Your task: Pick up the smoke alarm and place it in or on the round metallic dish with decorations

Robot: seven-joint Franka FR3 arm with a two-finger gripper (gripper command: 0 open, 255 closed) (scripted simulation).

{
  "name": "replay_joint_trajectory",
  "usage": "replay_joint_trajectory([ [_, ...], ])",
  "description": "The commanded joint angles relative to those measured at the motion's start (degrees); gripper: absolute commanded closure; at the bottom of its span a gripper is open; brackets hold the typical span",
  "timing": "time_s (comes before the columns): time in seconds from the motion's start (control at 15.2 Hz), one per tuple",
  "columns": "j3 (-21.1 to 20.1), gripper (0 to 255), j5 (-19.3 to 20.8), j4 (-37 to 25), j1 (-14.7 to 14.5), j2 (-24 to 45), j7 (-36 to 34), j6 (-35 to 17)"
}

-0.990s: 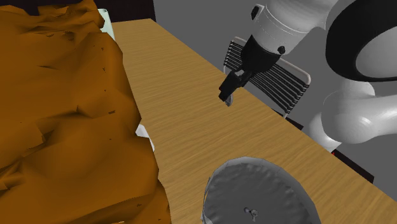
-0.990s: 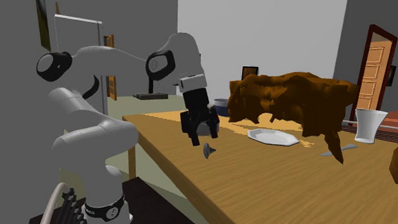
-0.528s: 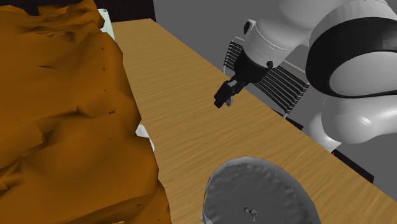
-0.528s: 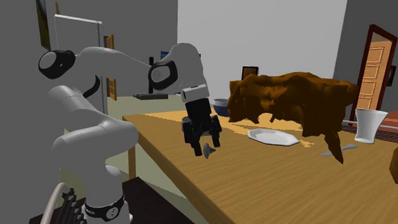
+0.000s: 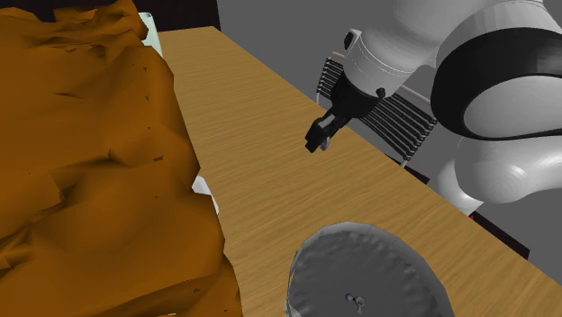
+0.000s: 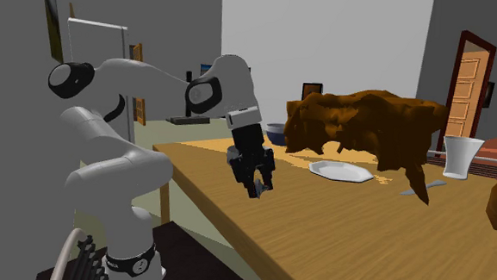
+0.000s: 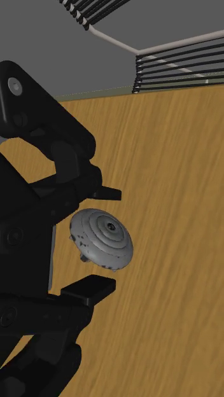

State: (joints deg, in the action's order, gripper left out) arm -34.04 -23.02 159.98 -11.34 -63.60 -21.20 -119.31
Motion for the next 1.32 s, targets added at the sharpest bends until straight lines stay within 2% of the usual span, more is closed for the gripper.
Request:
replay_joint_trajectory([
  [0.0, 0.0, 255, 0.0, 0.0, 0.0, 0.0, 0.0, 0.0],
  [0.53, 0.0, 255, 0.0, 0.0, 0.0, 0.0, 0.0, 0.0],
  [1.25, 3.9, 255, 3.5, -8.0, 2.2, 0.2, 0.7, 7.6],
])
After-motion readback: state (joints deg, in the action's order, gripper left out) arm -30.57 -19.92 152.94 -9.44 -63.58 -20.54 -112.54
